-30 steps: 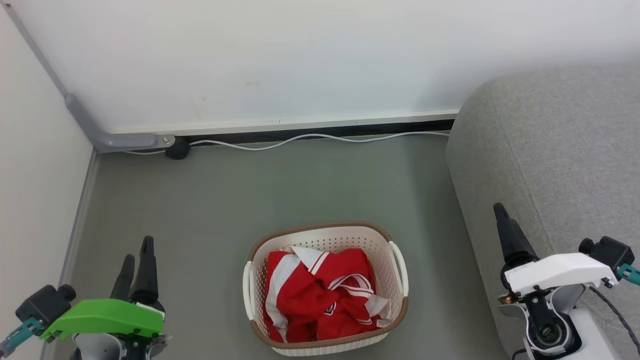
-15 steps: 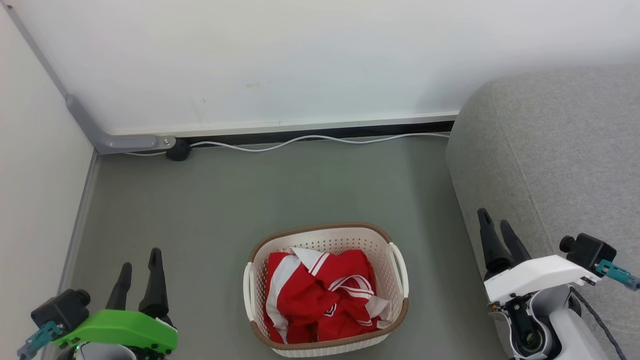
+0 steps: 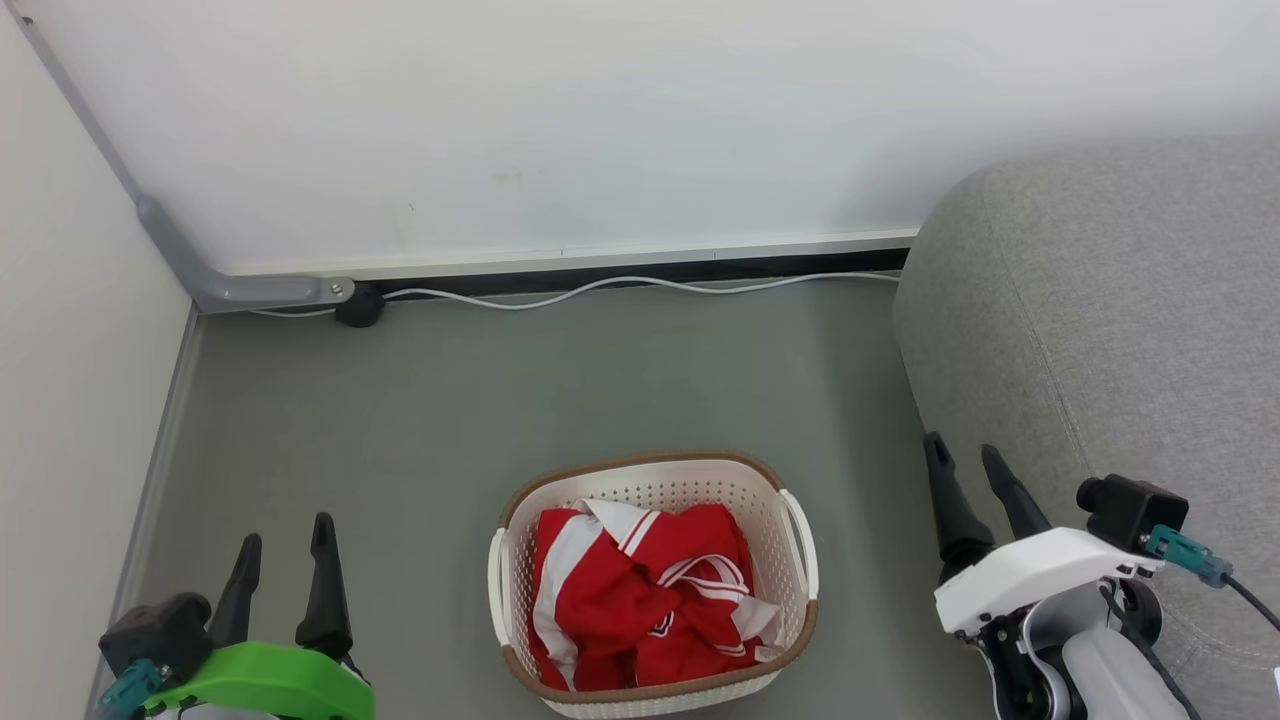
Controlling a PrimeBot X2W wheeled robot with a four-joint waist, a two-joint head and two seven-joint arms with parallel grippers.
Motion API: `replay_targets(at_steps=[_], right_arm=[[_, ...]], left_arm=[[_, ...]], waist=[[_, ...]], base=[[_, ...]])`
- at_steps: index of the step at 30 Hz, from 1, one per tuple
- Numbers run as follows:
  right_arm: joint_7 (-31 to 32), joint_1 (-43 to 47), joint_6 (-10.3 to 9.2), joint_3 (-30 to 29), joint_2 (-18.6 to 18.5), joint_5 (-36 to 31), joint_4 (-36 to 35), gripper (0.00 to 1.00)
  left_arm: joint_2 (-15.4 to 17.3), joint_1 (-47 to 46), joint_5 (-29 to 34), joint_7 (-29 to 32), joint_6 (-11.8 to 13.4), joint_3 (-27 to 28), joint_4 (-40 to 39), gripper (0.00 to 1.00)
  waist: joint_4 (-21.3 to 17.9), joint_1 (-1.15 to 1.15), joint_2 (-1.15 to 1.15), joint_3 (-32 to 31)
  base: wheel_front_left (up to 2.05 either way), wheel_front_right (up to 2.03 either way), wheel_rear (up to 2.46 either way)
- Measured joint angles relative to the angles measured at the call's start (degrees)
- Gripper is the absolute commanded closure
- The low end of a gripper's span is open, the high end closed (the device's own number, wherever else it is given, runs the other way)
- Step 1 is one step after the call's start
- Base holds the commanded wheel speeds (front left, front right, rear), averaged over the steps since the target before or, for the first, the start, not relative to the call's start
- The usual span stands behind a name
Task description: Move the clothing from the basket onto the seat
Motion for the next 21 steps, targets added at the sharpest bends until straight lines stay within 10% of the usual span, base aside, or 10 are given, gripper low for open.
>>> replay_targets(at_steps=[21], right_arm=[[-3.9, 0.3, -1.42, 4.6, -0.6, -14.7, -0.2, 0.00]], left_arm=[[0.0, 2.5, 14.0, -4.1, 1.1, -1.3, -2.3, 0.00]], waist=[[-0.1, 0.00, 0.00, -0.2]], base=[[0.00, 0.00, 0.00]])
